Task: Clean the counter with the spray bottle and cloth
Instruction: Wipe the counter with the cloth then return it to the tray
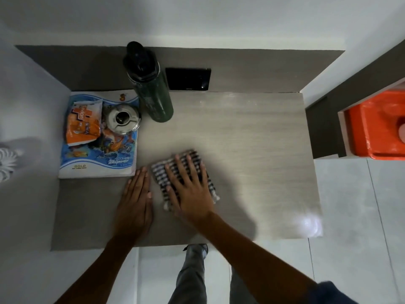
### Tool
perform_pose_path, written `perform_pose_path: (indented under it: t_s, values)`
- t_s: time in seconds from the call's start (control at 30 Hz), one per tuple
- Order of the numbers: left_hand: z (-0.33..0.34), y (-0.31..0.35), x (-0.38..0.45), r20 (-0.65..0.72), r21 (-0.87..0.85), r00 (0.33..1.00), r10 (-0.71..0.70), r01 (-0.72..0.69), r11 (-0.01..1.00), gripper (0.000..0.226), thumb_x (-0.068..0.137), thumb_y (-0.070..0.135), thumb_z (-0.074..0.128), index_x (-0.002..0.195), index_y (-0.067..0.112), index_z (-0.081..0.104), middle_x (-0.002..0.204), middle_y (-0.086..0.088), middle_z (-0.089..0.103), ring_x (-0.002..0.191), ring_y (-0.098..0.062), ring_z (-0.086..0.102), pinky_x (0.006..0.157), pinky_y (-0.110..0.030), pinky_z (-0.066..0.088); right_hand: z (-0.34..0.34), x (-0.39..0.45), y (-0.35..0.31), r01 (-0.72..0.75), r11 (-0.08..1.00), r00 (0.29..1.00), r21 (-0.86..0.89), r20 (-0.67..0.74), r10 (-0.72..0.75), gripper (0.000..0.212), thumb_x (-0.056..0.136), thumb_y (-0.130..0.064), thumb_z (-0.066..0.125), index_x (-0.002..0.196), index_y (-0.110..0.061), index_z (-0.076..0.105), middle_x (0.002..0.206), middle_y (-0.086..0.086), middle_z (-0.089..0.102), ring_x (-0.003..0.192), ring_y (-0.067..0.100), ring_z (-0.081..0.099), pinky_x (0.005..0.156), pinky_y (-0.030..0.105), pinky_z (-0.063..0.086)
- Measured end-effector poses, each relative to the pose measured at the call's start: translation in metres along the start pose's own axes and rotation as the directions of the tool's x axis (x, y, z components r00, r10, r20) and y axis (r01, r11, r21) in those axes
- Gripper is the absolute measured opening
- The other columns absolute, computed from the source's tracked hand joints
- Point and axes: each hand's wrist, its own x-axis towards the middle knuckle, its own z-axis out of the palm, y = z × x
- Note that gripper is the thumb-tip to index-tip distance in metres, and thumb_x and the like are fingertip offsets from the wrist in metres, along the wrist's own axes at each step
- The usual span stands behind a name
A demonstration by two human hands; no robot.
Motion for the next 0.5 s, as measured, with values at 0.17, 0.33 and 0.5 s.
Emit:
perform_pose_path:
  t_s: [0.17, 0.33, 0.5]
  values:
    - [-0.002, 0.002, -0.002, -0.018, 0.044, 1.0, 0.025, -0.024, 0.999, 0.063, 0.115, 0.029, 0.03, 0.174, 0.009, 0.025, 0.184, -0.01, 0.026, 0.172, -0.025, 0.025, 0.143, -0.035, 0.008, 0.02, -0.106, 0.004, -0.046, 0.998, 0.998, -0.036, -0.035, 0.045, 0.069, 0.116, -0.054, 0.036, 0.178, -0.032, 0.014, 0.188, 0.003, 0.002, 0.174, 0.033, 0.001, 0.136, 0.064, 0.006]
    - [-0.002, 0.001, 0.0, 0.011, 0.036, 1.0, -0.015, 0.015, 0.999, 0.064, 0.113, 0.029, 0.032, 0.174, 0.011, 0.025, 0.184, -0.007, 0.024, 0.171, -0.027, 0.027, 0.142, -0.03, 0.004, -0.01, -0.181, 0.092, -0.365, 0.93, 0.929, -0.046, -0.081, 0.361, 0.07, 0.112, -0.055, 0.039, 0.176, -0.034, 0.023, 0.187, 0.006, 0.013, 0.173, 0.036, 0.013, 0.133, 0.068, 0.02]
    - [0.002, -0.001, -0.003, 0.001, 0.056, 1.0, -0.006, 0.006, 0.998, 0.064, 0.114, 0.033, 0.028, 0.175, 0.013, 0.024, 0.185, -0.004, 0.021, 0.174, -0.018, 0.016, 0.143, -0.038, 0.012, -0.08, -0.157, 0.201, -0.568, 0.822, 0.822, -0.026, -0.064, 0.566, 0.078, 0.111, -0.062, 0.019, 0.175, -0.018, 0.027, 0.185, 0.013, 0.006, 0.173, 0.029, -0.005, 0.133, 0.071, 0.017]
